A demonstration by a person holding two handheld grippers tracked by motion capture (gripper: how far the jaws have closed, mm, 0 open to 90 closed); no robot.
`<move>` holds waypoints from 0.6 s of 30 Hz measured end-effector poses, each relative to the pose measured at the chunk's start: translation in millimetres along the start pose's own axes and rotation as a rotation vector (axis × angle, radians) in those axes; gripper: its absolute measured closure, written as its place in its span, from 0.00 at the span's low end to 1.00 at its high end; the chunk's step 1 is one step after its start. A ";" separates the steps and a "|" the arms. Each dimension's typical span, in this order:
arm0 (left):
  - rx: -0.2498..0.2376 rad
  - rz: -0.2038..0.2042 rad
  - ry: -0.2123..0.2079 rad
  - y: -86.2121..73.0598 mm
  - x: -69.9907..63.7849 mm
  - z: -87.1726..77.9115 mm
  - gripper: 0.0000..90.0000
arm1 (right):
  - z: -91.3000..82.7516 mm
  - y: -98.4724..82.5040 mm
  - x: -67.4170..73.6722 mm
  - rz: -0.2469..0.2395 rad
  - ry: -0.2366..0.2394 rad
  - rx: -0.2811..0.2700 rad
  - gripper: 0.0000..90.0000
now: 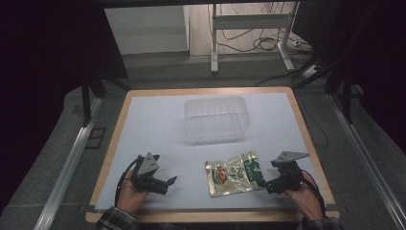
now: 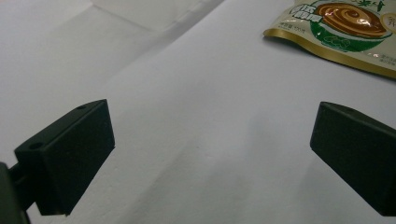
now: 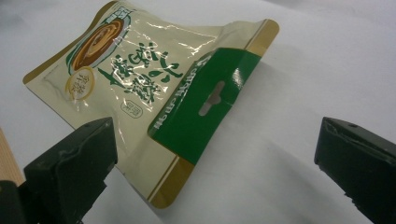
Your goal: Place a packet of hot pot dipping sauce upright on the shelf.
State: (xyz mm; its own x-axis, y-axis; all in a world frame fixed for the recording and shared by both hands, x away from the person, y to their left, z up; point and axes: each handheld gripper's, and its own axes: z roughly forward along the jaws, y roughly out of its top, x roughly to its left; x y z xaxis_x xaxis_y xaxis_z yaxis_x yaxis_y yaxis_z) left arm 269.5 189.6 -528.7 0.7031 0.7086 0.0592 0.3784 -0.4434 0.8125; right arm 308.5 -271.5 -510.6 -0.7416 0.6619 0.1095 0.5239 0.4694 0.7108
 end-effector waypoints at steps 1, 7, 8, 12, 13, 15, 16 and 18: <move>0.000 0.000 -0.001 0.0 -0.1 0.0 0.00 | 0.9 0.3 0.5 0.001 0.000 0.001 0.00; 0.002 0.003 -0.001 0.1 -0.5 0.3 0.00 | 5.0 1.9 2.2 -0.007 0.014 0.006 0.00; 0.002 0.003 -0.002 0.1 -0.5 0.3 0.00 | 6.8 2.4 3.0 -0.009 0.019 0.009 0.00; 0.003 0.004 -0.004 0.1 -0.6 0.6 0.00 | 10.5 3.7 4.3 -0.015 0.025 0.017 0.00; 0.003 0.004 -0.004 0.1 -0.7 0.7 0.00 | 11.4 4.0 4.7 -0.016 0.027 0.018 0.01; 0.003 0.004 -0.005 0.1 -0.8 0.7 0.00 | 13.4 4.7 5.5 -0.018 0.031 0.023 0.01; 0.003 0.004 -0.005 0.1 -0.8 0.7 0.00 | 13.4 4.7 5.5 -0.018 0.031 0.023 0.01; 0.003 0.005 -0.005 0.2 -0.9 0.8 0.00 | 17.2 5.7 6.9 -0.018 0.035 0.036 0.02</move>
State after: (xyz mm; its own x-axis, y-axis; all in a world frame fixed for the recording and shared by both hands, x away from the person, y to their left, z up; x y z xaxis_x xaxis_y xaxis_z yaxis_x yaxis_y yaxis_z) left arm 269.4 188.5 -529.1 0.7080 0.7036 0.0603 0.3770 -0.4488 0.8102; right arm 313.5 -254.3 -517.7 -0.7650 0.6324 0.1220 0.5248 0.5023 0.6872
